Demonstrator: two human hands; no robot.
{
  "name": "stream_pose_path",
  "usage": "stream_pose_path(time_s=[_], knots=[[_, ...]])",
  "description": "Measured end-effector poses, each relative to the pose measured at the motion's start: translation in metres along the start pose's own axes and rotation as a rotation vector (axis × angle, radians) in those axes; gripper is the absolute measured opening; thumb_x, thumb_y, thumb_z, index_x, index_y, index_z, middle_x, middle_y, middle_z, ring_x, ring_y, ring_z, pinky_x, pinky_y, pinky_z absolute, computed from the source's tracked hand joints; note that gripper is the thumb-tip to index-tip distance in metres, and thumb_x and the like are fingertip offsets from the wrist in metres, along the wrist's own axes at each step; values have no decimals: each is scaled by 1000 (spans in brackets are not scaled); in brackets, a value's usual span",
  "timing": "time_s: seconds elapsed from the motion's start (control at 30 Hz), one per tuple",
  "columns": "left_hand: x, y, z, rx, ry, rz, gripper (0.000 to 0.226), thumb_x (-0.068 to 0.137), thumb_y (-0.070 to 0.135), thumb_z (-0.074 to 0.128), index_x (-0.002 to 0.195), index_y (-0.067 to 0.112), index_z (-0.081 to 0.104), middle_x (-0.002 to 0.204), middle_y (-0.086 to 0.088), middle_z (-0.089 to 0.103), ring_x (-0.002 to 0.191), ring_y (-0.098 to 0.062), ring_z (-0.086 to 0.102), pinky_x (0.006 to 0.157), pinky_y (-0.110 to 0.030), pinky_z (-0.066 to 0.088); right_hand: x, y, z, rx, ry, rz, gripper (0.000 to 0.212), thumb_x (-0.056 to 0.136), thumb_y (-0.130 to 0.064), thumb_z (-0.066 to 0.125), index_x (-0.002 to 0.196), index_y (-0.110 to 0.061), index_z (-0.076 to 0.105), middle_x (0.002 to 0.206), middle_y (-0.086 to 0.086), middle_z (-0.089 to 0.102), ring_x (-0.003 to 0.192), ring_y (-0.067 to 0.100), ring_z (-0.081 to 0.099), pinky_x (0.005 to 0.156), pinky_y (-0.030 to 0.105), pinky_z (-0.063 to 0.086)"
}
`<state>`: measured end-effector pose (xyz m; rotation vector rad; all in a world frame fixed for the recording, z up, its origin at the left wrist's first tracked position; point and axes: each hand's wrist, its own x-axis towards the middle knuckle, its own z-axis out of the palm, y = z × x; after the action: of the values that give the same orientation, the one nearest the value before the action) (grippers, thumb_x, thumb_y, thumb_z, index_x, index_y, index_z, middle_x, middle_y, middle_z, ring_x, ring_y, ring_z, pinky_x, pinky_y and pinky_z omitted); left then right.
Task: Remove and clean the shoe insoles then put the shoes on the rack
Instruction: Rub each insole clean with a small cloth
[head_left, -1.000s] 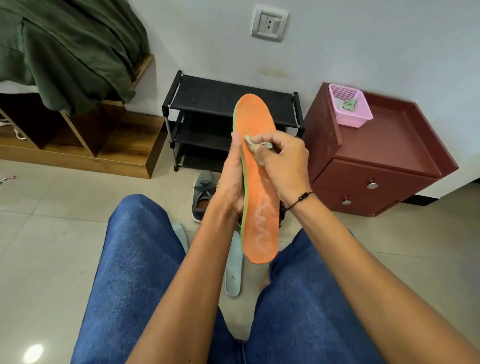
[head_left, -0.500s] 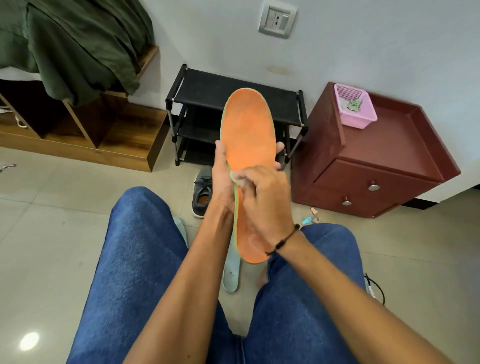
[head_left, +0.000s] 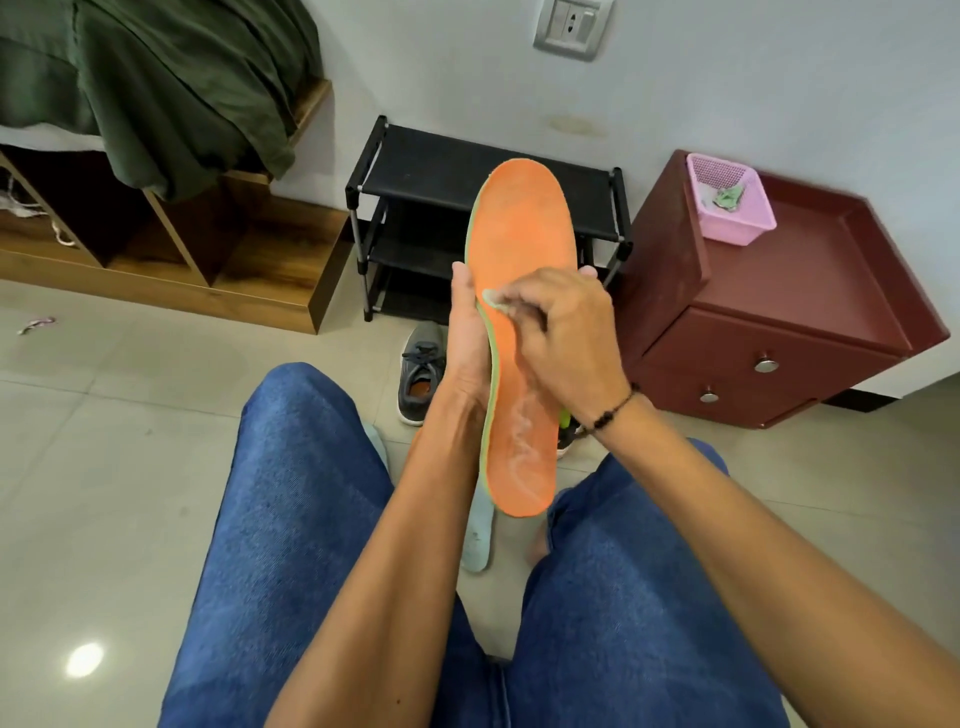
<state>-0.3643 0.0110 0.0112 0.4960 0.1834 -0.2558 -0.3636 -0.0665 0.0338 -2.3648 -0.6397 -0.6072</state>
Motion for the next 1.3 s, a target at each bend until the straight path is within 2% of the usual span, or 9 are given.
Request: stream_pose_path(time_s=[0.13,0.2,0.3,0.5,0.67,0.8,0.9,1.1,1.3], knots=[[-7,3,6,-2,-83,-75,92,89,71,16,110,-6,63,117,-29,56,97,-30,64,87,-34,53,-17,0,-18,113,-181,-53,11,76,-10,65,80,-12,75,78,-2,72,76,14,66,71,46,49],[-5,2,11,35,-75,-82,90,93,67,14,94,-4,71,101,-26,65,85,-27,68,75,-31,57,-10,8,-34,133,-257,-67,11,74,-10,66,80,-10,75,79,0,72,75,11,65,74,40,50],[1,4,15,133,-74,-15,79,94,62,7,97,6,63,78,-14,71,64,-25,68,54,-32,55,21,25,-49,-2,-89,-50,15,76,-4,59,81,-5,73,79,8,70,76,26,63,72,38,50],[-5,4,15,87,-42,-30,35,95,26,35,100,1,60,85,-13,67,79,-24,63,71,-34,50,26,25,-27,-365,-18,-167,31,80,-20,42,74,-6,69,68,11,61,65,31,54,61,34,43],[-8,14,9,8,-16,-77,58,95,37,27,106,-10,60,102,-22,66,90,-27,65,87,-30,51,-10,15,-17,-270,-183,-268,11,76,-6,61,70,-6,70,65,9,60,66,29,54,66,29,37],[-7,17,16,49,40,-36,43,98,35,33,96,1,58,77,-15,70,66,-24,68,63,-30,55,14,16,-38,-163,-117,-138,29,82,-21,49,76,-4,71,72,12,63,71,32,58,67,36,49],[-8,18,17,75,29,-27,40,98,37,33,100,4,56,78,-15,71,64,-27,68,56,-35,55,41,22,-43,-296,2,-113,26,82,-18,49,78,-1,69,75,15,61,72,34,58,64,32,45],[-10,21,14,48,111,30,41,99,33,31,92,4,59,70,-11,71,60,-20,68,57,-26,55,27,26,-21,-384,-58,-273,27,82,-13,48,65,-4,66,66,11,59,61,30,52,62,28,32],[-10,25,17,32,47,55,51,101,34,20,91,1,58,74,-15,72,66,-22,70,59,-27,57,2,16,-35,-116,-211,-140,24,81,-16,52,73,-5,72,71,9,67,68,30,61,67,34,46]])
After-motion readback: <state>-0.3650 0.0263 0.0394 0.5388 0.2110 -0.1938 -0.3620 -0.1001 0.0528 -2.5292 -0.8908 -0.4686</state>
